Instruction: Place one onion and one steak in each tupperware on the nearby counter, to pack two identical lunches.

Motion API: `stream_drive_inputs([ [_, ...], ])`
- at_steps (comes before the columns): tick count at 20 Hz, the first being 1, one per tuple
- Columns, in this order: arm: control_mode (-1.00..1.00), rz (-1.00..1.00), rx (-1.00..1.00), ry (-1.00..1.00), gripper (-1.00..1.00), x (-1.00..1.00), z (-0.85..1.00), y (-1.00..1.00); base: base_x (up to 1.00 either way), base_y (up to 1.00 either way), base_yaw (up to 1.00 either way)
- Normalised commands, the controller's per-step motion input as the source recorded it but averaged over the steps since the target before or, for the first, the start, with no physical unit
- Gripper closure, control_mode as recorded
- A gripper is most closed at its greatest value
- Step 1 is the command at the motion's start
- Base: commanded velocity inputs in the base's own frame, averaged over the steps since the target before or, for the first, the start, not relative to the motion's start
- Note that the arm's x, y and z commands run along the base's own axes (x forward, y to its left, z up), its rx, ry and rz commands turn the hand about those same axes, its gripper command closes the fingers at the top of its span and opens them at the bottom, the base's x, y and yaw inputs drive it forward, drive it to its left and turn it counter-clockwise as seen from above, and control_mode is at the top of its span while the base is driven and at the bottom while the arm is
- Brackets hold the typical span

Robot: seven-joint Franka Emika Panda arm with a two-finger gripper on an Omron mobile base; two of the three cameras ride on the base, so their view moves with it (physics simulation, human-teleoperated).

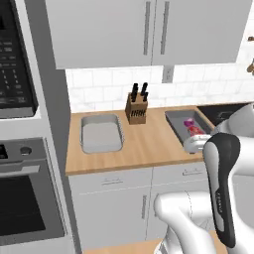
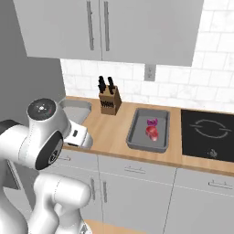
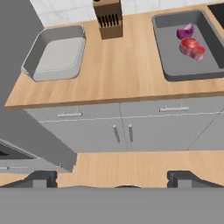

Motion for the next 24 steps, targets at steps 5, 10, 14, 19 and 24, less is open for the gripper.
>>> stream_drive_inputs([
  [5, 1.0, 0.0, 0.0, 0.0, -1.0, 0.0, 0.0, 0.0, -0.99, 0.81, 0.32],
  [10, 1.0, 0.0, 0.0, 0.0, -1.0, 0.0, 0.0, 0.0, -0.53, 0.99, 0.52],
  [14, 1.0, 0.0, 0.0, 0.0, -1.0, 0.0, 0.0, 0.0, -0.2, 1.0, 0.46],
  [19, 1.0, 0.0, 0.0, 0.0, -1.0, 0.0, 0.0, 0.0, -0.12, 1.0, 0.4],
  [24, 1.0, 0.0, 0.0, 0.0, -1.0, 0.0, 0.0, 0.0, -0.08, 1.0, 0.38],
])
